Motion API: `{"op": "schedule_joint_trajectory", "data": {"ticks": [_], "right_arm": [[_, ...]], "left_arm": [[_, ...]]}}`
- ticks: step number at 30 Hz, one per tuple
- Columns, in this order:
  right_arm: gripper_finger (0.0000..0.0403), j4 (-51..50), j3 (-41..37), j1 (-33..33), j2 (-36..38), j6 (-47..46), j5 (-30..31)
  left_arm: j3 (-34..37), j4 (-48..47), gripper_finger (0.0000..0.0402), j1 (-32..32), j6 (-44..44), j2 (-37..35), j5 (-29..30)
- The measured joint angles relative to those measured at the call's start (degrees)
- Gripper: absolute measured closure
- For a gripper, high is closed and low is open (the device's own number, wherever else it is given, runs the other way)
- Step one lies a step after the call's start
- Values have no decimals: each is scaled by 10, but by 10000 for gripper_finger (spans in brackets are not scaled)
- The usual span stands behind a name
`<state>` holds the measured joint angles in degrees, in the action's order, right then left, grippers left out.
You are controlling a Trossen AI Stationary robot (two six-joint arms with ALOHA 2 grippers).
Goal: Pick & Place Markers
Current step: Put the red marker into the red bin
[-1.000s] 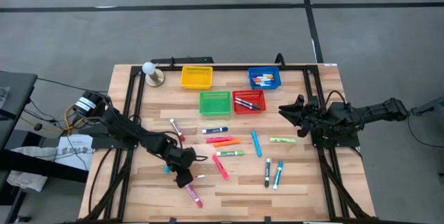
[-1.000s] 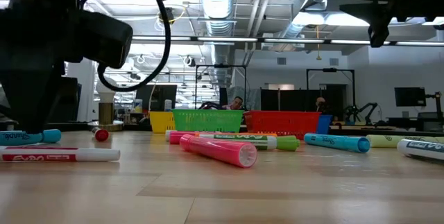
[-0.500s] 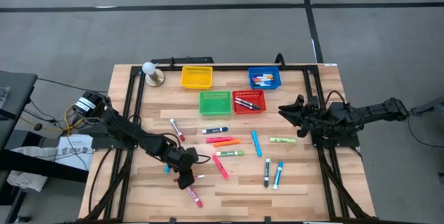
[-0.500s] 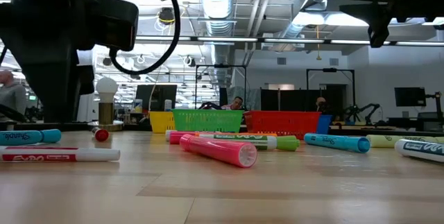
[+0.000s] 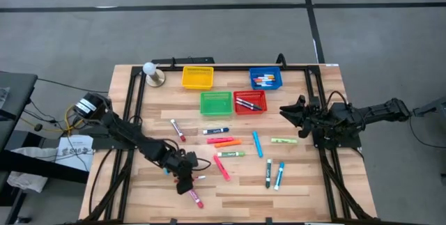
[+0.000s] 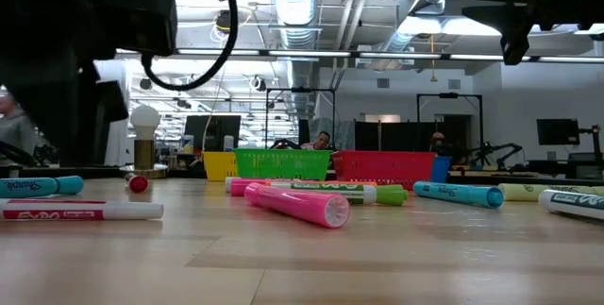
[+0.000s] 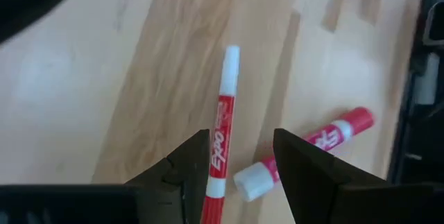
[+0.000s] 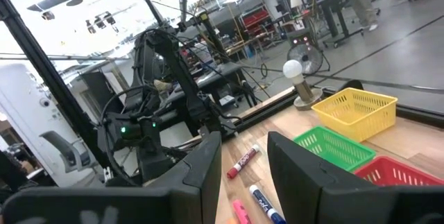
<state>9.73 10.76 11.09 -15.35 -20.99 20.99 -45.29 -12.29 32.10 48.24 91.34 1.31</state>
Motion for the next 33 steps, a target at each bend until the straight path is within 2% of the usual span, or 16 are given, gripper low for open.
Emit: {"op": "schedule_joint_trajectory", "data": {"ticks": [6,12,27,33], "right_arm": [[294,0,0,0,0,0,0],[294,1,0,0,0,0,0],[294,-1,0,0,0,0,-1],[294,-1,0,0,0,0,-1]], "left_arm": [[-25,-4,243,5,-15,69,-11],[-40,-13,243,-3,-15,109,-13],[-40,-19,244,-2,-58,112,13],[-39,-21,280,-2,-63,112,38]]}}
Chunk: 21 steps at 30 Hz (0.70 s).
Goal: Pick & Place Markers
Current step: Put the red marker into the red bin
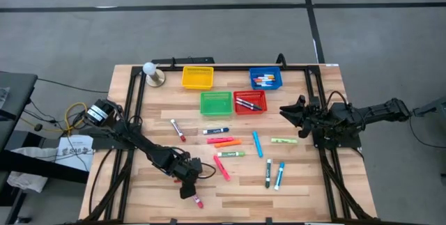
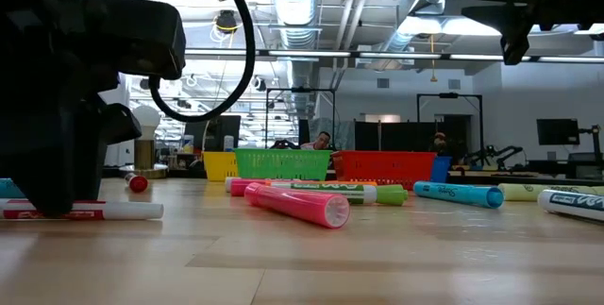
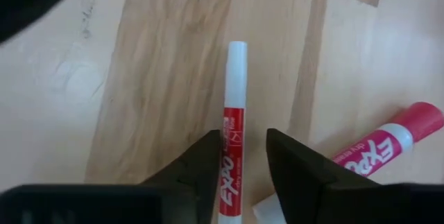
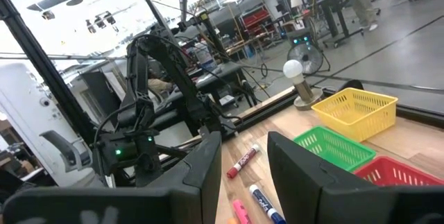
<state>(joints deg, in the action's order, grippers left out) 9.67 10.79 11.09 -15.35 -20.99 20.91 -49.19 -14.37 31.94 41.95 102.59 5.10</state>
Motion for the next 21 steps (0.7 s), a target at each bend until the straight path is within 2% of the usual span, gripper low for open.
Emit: {"op": "schedule_joint_trajectory", "data": {"ticks": [6,10,16,21], "right_arm": [[294,0,0,0,0,0,0],[294,-1,0,0,0,0,0],[294,-2,0,0,0,0,0],[294,-2,0,0,0,-8,1]], "left_arm": [[1,-5,337,0,-25,0,6],[1,-5,360,-1,-27,0,9],[2,1,356,-5,-27,2,66],[4,4,358,-25,-28,-3,74]]}}
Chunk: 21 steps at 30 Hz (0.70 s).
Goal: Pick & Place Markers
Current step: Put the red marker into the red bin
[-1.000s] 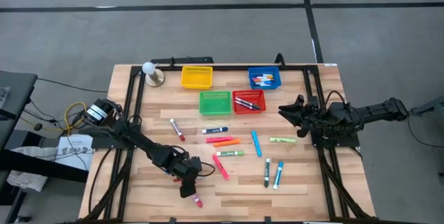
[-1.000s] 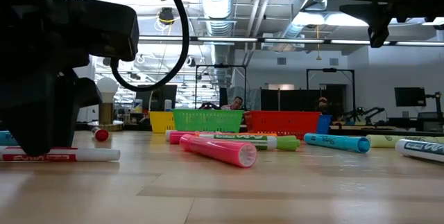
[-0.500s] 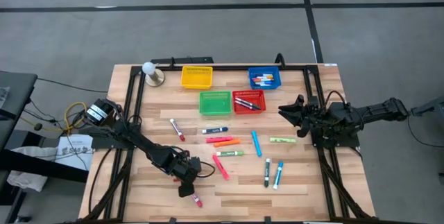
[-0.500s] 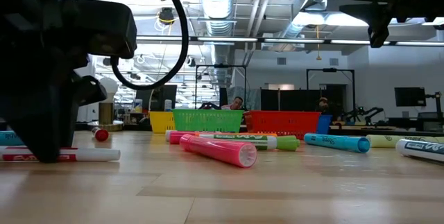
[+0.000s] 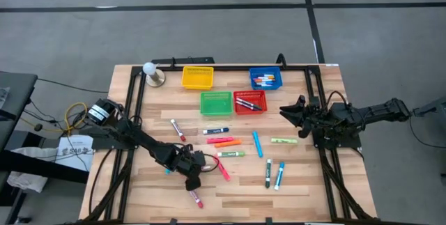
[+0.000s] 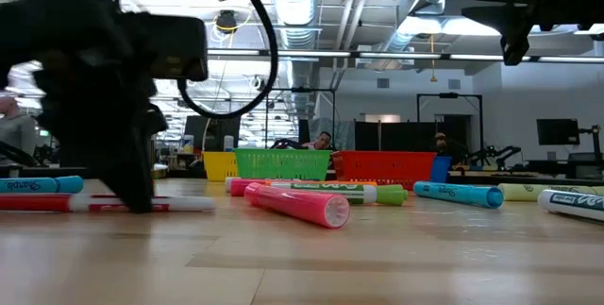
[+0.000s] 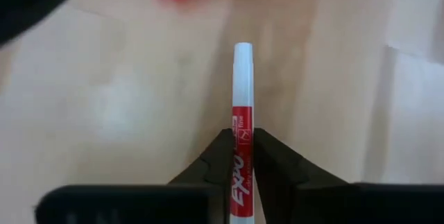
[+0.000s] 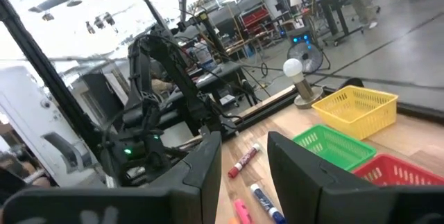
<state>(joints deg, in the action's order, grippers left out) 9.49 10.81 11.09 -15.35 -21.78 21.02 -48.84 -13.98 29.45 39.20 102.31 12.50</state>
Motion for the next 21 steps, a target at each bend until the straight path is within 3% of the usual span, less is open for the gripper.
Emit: {"op": "schedule_joint_trajectory", "data": {"ticks": [6,12,16,21], "right_arm": [[294,13,0,0,0,-87,17],[294,64,0,0,0,-111,36],[294,78,0,0,-1,-90,90],[294,88,0,0,-27,-52,139]], "left_arm": [[8,-24,360,-39,-4,-64,10],[9,-8,359,-84,-1,-183,-6],[7,65,358,-127,5,-256,-7],[7,211,354,-187,3,-293,-11]]}}
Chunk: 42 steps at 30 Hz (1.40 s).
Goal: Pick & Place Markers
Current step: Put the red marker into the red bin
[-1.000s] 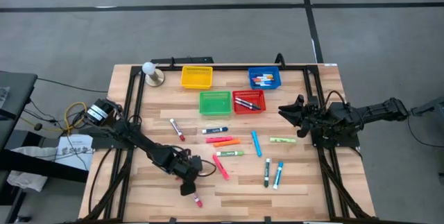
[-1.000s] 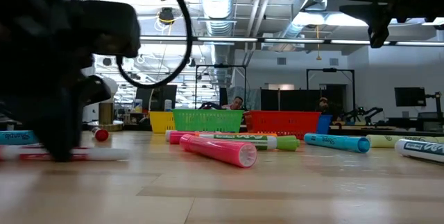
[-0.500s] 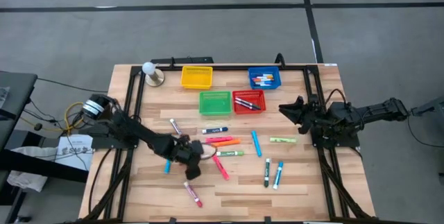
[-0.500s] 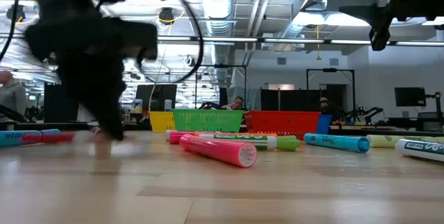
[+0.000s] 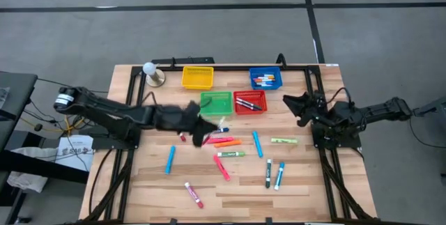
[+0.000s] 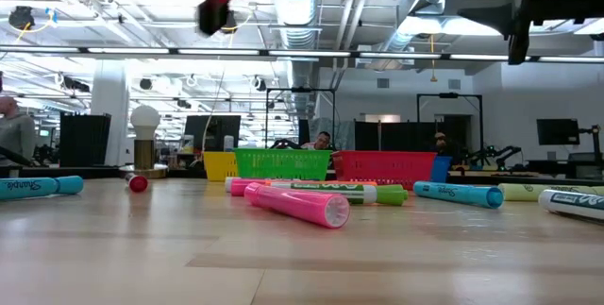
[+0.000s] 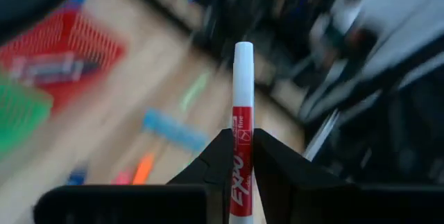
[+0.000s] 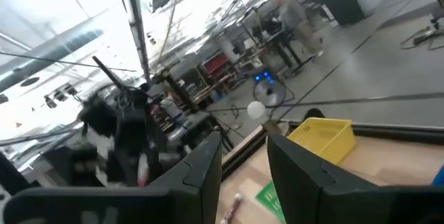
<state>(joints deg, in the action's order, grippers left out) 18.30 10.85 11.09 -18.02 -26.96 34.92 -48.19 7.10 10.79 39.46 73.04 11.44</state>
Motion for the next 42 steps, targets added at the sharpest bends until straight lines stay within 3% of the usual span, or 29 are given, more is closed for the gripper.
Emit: {"op": "schedule_joint_trajectory", "data": {"ticks": [6,12,18,30,37,42], "right_arm": [[294,116,0,0,-79,-19,-6],[294,235,0,-8,-205,-57,-119],[278,270,32,-22,-326,-106,-146],[138,265,169,-98,-471,-73,-312],[126,233,233,-124,-527,-60,-373],[126,223,255,-134,-544,-60,-382]], "left_arm": [[-1,166,354,-54,2,26,-4],[-7,294,353,-76,32,90,-9],[-57,312,353,-80,33,146,-9],[-94,315,353,-86,30,167,-1],[-94,315,353,-87,28,166,-1],[-94,315,353,-87,19,166,1]]}}
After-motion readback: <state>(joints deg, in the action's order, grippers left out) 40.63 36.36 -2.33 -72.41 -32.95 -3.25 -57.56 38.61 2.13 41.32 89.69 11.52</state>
